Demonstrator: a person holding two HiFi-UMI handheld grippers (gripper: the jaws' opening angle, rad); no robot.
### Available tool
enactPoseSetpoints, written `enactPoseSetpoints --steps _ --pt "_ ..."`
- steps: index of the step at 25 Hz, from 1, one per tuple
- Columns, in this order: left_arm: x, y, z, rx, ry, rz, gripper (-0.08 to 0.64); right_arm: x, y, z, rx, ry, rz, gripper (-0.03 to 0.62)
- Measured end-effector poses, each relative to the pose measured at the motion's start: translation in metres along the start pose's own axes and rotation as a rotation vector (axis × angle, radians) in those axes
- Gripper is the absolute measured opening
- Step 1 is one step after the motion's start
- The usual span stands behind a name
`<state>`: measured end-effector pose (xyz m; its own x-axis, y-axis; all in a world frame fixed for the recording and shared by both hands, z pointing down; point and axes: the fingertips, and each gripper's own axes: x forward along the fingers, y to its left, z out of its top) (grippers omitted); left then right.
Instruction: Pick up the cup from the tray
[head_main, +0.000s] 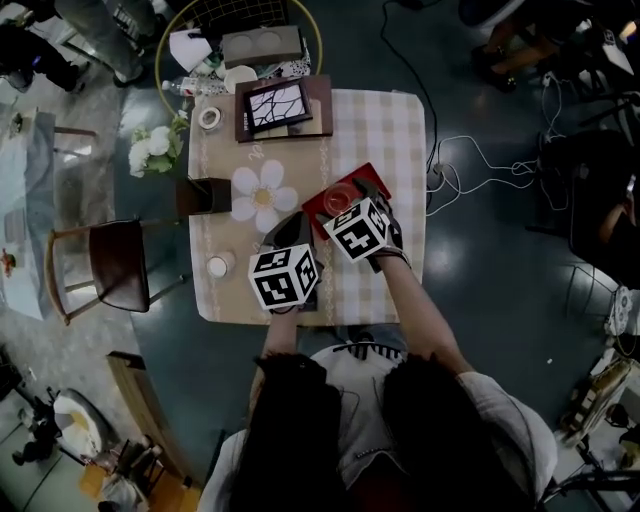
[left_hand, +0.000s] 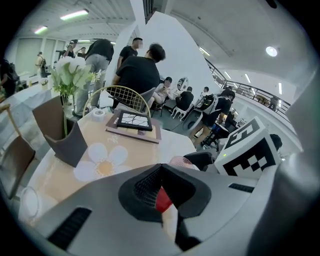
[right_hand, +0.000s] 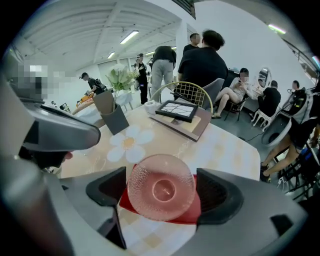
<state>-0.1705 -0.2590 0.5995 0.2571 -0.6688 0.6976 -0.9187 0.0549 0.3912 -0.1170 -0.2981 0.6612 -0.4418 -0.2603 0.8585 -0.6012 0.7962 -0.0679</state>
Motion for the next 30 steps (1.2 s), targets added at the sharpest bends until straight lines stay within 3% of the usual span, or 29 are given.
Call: enactPoseSetpoints --steps 18,30 --pt "-0.006 -0.002 -0.004 0.024 0.009 -0.025 0.003 -0.020 0.002 -0.007 -0.013 0.002 0.030 0.399" --pt "-0.009 -0.048 -0.022 0.069 0.027 -0.125 0.003 -0.057 -0.001 -0.076 0.064 0.040 -0.028 0.399"
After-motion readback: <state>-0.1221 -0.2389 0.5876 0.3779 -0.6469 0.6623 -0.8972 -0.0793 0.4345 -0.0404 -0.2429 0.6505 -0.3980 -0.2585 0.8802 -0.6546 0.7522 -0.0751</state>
